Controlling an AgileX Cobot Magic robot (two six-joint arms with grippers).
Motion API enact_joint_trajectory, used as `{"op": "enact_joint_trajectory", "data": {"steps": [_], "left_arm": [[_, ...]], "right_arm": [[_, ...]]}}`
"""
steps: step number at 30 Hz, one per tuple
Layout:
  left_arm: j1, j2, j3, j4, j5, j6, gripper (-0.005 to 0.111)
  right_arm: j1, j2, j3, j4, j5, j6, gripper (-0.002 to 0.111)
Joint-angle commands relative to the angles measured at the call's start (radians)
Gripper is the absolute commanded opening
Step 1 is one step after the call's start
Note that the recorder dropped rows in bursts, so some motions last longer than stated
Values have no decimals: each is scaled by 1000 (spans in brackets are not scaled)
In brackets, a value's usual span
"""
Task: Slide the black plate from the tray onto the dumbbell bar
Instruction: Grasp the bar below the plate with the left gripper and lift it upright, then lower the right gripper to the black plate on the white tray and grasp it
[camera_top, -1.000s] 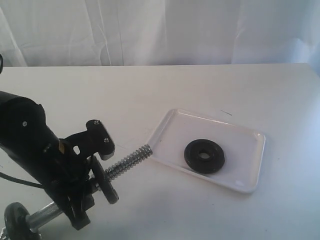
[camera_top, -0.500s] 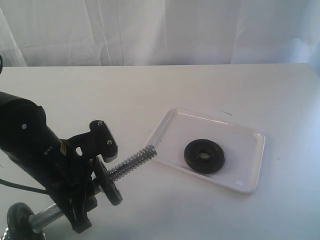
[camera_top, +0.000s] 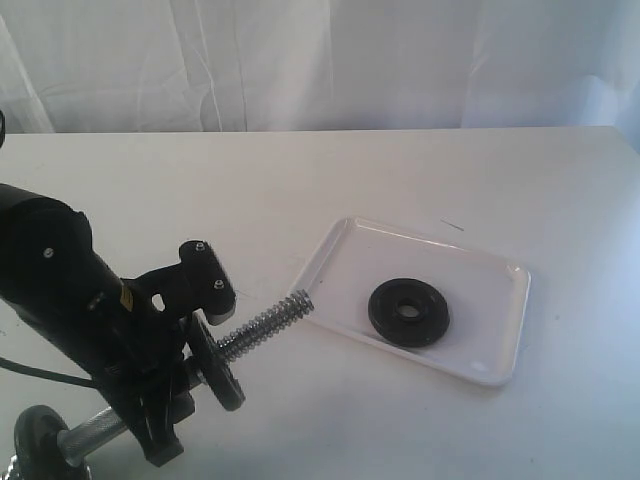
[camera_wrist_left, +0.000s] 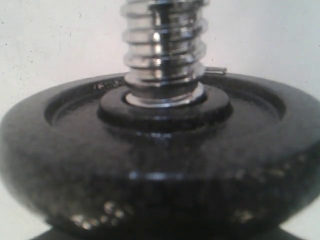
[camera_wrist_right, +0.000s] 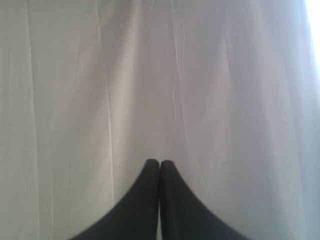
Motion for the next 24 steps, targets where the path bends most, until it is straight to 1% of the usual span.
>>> {"op": "enact_joint_trajectory", "data": {"steps": [1, 5, 8, 11, 14, 17, 20, 24], "left_arm": [[-6, -43, -23, -42, -43, -5, 0], [-6, -43, -23, -42, -43, -5, 0], [-6, -43, -23, -42, -41, -5, 0], [-6, -43, -23, -42, -41, -5, 0], [-6, -43, -23, -42, -43, -5, 0], [-6, -43, -23, -42, -43, -5, 0], [-6, -43, -23, -42, -43, -5, 0], [-6, -43, -23, -42, -43, -5, 0]], "right_arm": [[-2, -4, 2, 3, -121, 11, 0], [-2, -4, 2, 13, -138, 11, 0], [-2, -4, 2, 88, -109, -17, 0], [-2, -4, 2, 219, -72, -134, 0], [-2, 45, -3, 271, -39, -139, 0], [-2, 158, -68, 271, 49, -125, 0], [-2, 302, -157, 269, 67, -52, 0], [-2, 514, -352, 267, 213, -25, 0]]}}
